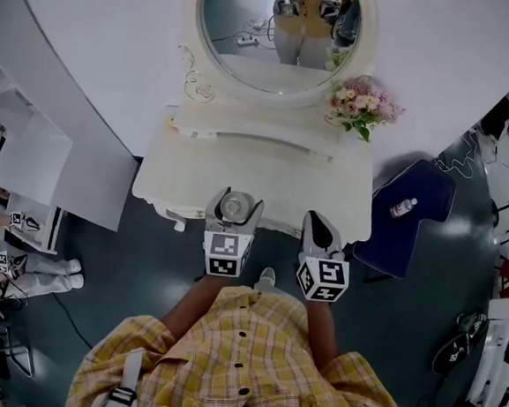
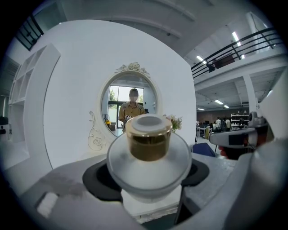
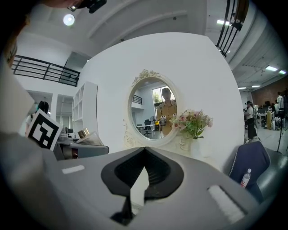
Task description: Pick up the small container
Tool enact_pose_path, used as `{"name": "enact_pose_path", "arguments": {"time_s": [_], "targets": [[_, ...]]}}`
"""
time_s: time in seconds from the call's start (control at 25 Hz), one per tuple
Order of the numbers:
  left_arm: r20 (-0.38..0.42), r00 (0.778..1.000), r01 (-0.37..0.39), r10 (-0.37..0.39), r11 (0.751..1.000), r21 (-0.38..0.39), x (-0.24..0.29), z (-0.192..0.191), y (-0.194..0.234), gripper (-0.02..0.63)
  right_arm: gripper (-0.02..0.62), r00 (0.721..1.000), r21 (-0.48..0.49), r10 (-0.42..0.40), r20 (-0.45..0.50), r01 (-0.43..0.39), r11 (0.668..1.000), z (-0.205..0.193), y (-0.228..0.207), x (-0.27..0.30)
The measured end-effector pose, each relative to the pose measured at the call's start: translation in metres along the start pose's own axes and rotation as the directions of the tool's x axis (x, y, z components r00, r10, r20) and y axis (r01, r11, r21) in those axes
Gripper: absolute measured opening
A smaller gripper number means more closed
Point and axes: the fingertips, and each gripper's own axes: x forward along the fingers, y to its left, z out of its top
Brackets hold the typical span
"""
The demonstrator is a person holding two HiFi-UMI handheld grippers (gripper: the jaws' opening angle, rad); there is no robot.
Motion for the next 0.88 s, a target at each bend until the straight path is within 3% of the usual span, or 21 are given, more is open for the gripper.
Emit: {"name": "enact_pose_path", "arguments": {"time_s": [0.88], "targets": [[0.016,0.999,0.045,-0.046,0.999,0.025,0.0,-0.007,-0.017,0.348,0.002,1.0,0.0,-0.008,0.013,0.008,1.0,0.002,-0.003,-0.008]]}}
